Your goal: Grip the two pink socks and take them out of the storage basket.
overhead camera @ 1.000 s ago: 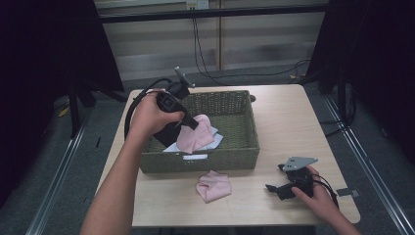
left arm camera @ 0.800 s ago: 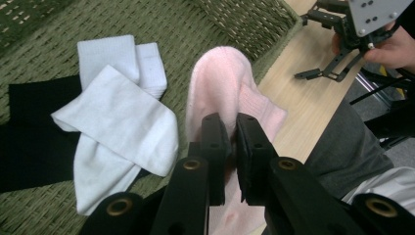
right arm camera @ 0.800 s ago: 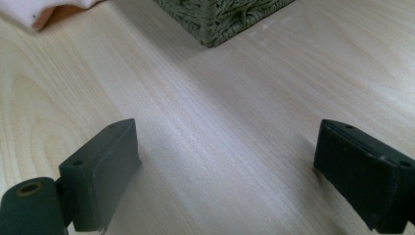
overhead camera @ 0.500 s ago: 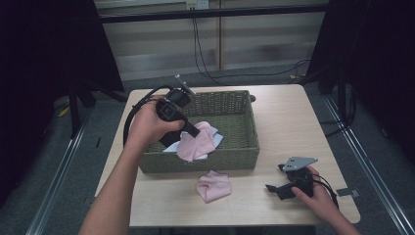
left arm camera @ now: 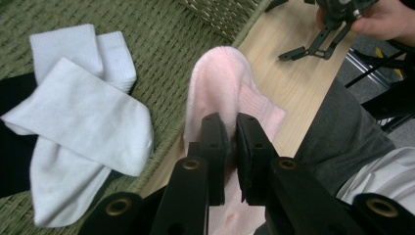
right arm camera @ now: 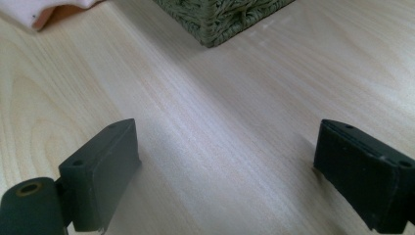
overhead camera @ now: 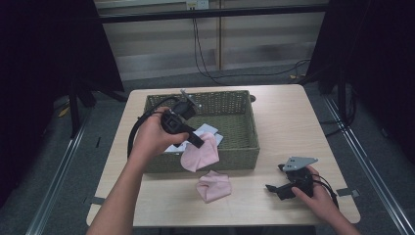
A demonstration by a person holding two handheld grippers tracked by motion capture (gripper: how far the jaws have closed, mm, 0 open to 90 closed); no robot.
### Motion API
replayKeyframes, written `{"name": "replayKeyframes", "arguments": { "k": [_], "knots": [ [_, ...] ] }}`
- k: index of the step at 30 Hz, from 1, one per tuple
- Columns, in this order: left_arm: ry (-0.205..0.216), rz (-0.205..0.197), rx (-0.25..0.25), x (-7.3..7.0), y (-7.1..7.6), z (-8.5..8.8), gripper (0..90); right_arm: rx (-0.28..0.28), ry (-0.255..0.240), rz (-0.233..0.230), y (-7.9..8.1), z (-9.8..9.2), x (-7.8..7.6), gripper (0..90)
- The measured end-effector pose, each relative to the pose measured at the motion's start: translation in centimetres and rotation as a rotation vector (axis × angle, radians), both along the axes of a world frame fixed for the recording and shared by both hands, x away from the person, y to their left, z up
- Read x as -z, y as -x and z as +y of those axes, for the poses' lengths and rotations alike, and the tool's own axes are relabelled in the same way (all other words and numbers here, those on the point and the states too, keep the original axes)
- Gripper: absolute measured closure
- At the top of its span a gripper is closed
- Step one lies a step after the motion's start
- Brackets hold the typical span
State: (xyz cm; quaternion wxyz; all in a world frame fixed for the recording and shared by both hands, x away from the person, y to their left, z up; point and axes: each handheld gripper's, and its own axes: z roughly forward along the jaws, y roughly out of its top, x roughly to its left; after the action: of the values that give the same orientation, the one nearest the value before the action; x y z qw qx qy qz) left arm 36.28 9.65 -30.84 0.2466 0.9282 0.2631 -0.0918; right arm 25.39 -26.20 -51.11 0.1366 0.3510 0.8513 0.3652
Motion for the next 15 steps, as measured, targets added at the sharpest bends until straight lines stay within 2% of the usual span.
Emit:
{"name": "replayKeyframes", "arguments": {
  "k": [11, 15],
  "knots": [
    [-0.017, 0.003, 0.037, 2.6, 1.0, -0.7, 82.3, 0.0, 0.0, 0.0, 0.0, 0.0, 0.0, 8.8],
    [-0.008, 0.003, 0.038, 3.5, 1.3, -0.8, 82.2, 0.0, 0.0, 0.0, 0.0, 0.0, 0.0, 8.8]
  ]
}}
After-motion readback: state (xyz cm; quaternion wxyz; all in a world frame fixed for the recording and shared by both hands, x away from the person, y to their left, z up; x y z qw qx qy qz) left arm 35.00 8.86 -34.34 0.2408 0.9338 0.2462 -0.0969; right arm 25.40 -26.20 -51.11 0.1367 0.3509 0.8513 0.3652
